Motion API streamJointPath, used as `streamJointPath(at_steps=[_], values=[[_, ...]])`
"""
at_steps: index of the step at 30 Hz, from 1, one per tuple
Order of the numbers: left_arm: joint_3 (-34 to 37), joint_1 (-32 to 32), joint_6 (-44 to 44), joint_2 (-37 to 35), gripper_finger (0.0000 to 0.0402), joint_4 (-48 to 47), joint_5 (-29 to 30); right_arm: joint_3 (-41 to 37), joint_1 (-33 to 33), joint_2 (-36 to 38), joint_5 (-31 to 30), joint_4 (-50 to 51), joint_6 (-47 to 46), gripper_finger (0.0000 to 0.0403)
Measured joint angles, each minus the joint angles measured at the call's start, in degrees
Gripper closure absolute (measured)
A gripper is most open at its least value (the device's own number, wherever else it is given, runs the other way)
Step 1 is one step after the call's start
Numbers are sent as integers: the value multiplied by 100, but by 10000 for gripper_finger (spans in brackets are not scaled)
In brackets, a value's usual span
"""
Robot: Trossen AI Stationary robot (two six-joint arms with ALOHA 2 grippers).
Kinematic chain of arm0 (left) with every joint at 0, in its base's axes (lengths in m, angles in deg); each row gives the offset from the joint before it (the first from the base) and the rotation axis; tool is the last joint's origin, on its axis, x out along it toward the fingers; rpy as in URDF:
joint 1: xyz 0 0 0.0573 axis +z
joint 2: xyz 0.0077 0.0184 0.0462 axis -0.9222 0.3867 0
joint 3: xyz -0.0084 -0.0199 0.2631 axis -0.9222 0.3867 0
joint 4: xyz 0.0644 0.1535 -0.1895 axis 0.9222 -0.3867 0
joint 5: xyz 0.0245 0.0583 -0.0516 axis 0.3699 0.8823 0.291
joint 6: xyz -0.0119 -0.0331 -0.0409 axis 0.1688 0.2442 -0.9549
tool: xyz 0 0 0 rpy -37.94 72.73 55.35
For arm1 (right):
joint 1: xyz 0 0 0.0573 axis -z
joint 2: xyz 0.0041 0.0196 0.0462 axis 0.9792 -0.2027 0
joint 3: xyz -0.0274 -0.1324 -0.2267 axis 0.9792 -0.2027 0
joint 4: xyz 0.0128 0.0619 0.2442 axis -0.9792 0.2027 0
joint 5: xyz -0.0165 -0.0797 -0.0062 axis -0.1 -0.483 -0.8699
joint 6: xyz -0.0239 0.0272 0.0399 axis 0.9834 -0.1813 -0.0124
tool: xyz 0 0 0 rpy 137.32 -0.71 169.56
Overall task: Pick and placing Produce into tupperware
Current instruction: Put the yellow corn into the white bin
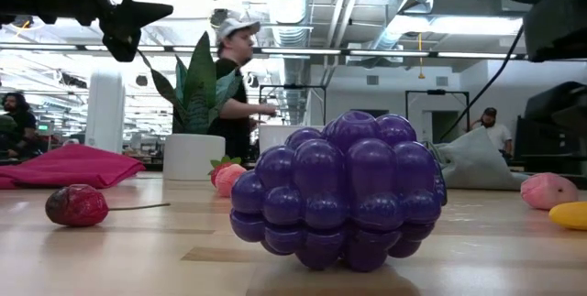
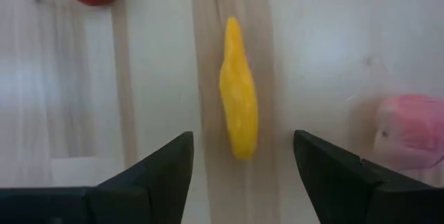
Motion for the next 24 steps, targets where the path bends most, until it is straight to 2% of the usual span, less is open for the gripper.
streamJointPath(at_steps=[15, 20, 24], values=[[0, 0, -79, 1, 246, -20, 1, -2, 58, -2, 15, -195, 206, 304], [0, 0, -79, -1, 246, -20, 1, -2, 59, -2, 20, -269, 305, 343], [0, 0, -76, -1, 246, -20, 1, -4, 59, -2, 20, -264, 315, 359]])
